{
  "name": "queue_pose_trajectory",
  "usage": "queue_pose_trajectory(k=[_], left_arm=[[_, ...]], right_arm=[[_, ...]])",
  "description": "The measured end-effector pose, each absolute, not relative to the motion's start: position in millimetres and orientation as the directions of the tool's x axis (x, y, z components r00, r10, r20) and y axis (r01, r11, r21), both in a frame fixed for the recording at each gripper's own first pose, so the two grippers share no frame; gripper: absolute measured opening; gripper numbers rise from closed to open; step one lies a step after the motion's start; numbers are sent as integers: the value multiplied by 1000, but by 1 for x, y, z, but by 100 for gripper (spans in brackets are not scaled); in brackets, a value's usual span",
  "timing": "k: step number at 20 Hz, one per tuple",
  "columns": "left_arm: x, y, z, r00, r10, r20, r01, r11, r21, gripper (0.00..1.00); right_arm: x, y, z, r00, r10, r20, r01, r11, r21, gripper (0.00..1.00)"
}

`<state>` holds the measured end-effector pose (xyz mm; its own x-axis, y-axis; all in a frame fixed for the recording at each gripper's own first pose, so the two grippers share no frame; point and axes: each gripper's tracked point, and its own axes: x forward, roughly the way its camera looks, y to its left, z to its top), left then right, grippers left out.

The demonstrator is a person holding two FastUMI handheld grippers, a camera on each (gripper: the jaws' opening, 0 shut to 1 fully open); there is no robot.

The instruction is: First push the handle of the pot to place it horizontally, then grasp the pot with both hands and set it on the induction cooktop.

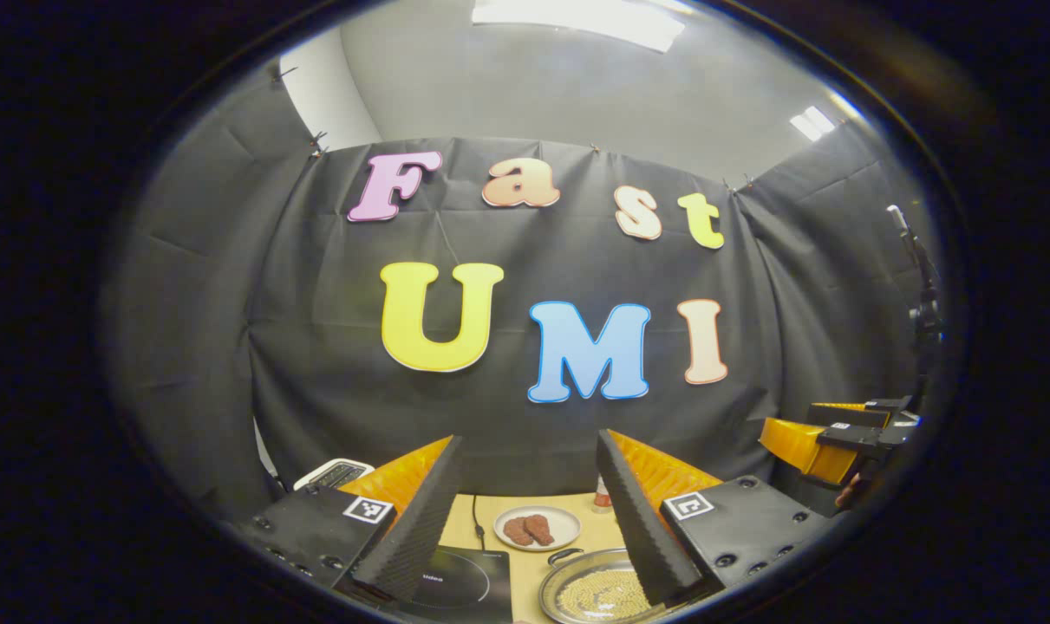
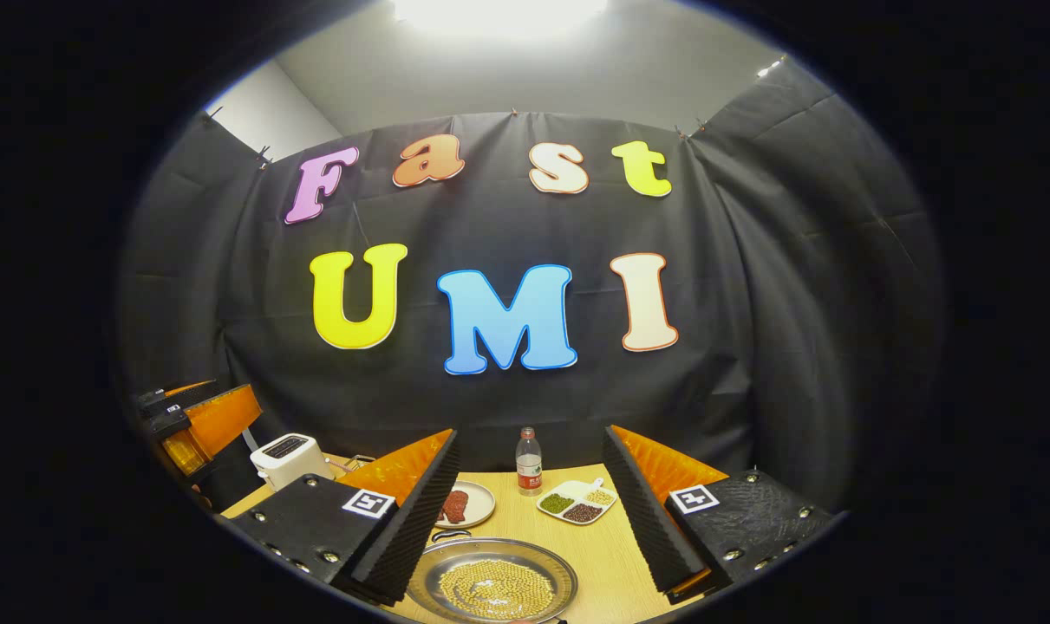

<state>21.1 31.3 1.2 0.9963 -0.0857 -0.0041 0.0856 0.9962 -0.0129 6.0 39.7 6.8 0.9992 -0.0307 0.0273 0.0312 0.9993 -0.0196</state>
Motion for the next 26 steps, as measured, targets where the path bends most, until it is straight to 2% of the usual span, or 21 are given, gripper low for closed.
queue_pose_trajectory(k=[3, 4, 5, 6, 10, 11, 14, 15, 16, 17, 18, 19, 22, 23, 24, 26], left_arm=[[18, 36, -1, 996, -88, -7, 88, 996, -8, 98], [18, 38, -2, 996, -89, -8, 89, 996, -8, 100], [17, 38, -2, 996, -89, -10, 89, 996, -6, 95], [19, 39, -3, 996, -89, -12, 89, 996, -4, 100], [19, 42, -9, 996, -90, -25, 90, 996, -1, 95], [19, 42, -9, 995, -91, -26, 91, 996, -3, 98], [21, 43, -16, 995, -89, -37, 89, 996, 0, 100], [21, 42, -17, 995, -90, -43, 90, 996, 1, 98], [21, 42, -21, 995, -92, -47, 92, 996, 1, 100], [22, 42, -23, 995, -91, -52, 91, 996, 2, 99], [21, 42, -27, 994, -90, -57, 90, 996, 4, 99], [22, 42, -29, 994, -90, -63, 90, 996, 5, 98], [23, 43, -35, 993, -88, -77, 89, 996, 5, 100], [24, 43, -37, 993, -88, -79, 89, 996, 5, 95], [25, 43, -38, 993, -87, -83, 88, 996, 6, 98], [26, 46, -43, 993, -82, -90, 84, 996, 11, 98]], right_arm=[[6, 44, 5, 999, -29, 19, 29, 999, -23, 99], [6, 45, 2, 999, -31, 16, 32, 999, -24, 99], [6, 45, 1, 999, -30, 10, 30, 999, -21, 99], [6, 45, -1, 1000, -30, 5, 30, 999, -17, 99], [9, 45, -14, 999, -21, -26, 21, 1000, -10, 99], [10, 44, -19, 999, -16, -37, 16, 1000, -7, 99], [12, 44, -46, 995, -2, -95, 0, 1000, -20, 99], [13, 45, -56, 993, 9, -121, -12, 1000, -25, 100], [11, 47, -67, 989, 24, -147, -28, 999, -26, 94], [10, 48, -78, 984, 36, -175, -41, 999, -26, 100], [10, 49, -91, 978, 49, -201, -55, 998, -26, 94], [8, 48, -103, 971, 53, -234, -62, 998, -31, 97], [2, 50, -147, 934, 86, -348, -102, 994, -26, 84], [-1, 51, -161, 917, 97, -388, -109, 994, -10, 64], [-3, 51, -178, 894, 106, -435, -114, 993, 6, 62], [-8, 50, -209, 849, 113, -516, -117, 993, 24, 43]])
